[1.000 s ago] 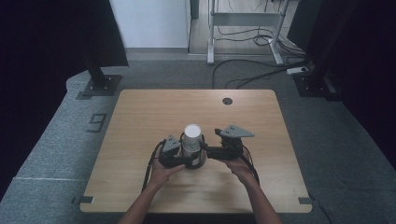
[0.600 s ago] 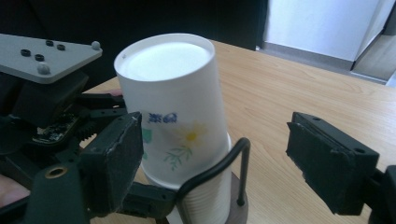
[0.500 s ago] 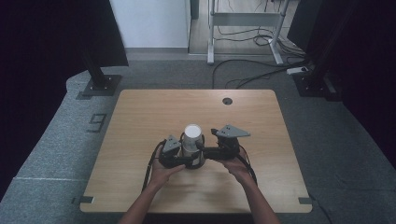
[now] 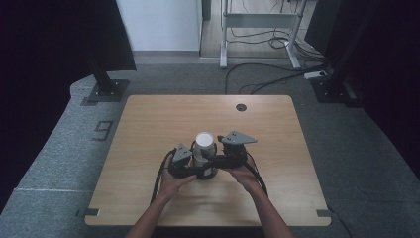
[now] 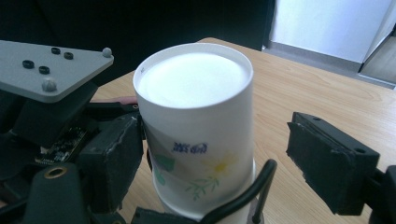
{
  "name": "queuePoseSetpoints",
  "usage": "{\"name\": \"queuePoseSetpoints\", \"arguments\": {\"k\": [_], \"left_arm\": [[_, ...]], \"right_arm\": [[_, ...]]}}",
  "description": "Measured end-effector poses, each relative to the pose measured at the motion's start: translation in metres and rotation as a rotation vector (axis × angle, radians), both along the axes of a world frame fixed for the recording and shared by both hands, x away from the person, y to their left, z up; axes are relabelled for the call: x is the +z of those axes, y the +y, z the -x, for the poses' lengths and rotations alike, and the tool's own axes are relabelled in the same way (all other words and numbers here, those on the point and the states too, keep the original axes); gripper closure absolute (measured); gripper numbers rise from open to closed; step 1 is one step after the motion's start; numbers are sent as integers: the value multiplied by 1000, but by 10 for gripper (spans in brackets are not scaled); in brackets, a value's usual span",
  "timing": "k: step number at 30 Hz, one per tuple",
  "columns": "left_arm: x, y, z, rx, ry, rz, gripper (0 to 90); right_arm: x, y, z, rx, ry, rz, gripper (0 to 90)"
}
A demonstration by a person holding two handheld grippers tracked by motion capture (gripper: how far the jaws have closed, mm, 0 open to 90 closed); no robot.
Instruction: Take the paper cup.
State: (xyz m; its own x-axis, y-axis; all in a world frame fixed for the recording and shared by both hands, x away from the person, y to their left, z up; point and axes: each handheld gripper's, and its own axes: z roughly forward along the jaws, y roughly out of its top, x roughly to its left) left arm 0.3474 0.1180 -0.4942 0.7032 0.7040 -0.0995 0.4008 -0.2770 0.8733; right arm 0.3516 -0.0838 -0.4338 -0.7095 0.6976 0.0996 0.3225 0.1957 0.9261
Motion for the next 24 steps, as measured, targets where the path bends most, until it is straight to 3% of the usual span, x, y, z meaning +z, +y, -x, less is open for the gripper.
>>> {"name": "queuePoseSetpoints", "arguments": {"k": [11, 18, 24], "left_arm": [[0, 0, 0, -1, -1, -3, 184], [0, 0, 0, -2, 0, -5, 184], [0, 0, 0, -1, 0, -5, 184]], "right_arm": [[2, 16, -4, 17, -8, 23, 186], [2, 25, -5, -6, -39, 55, 290], [1, 24, -5, -7, -33, 54, 300]]}}
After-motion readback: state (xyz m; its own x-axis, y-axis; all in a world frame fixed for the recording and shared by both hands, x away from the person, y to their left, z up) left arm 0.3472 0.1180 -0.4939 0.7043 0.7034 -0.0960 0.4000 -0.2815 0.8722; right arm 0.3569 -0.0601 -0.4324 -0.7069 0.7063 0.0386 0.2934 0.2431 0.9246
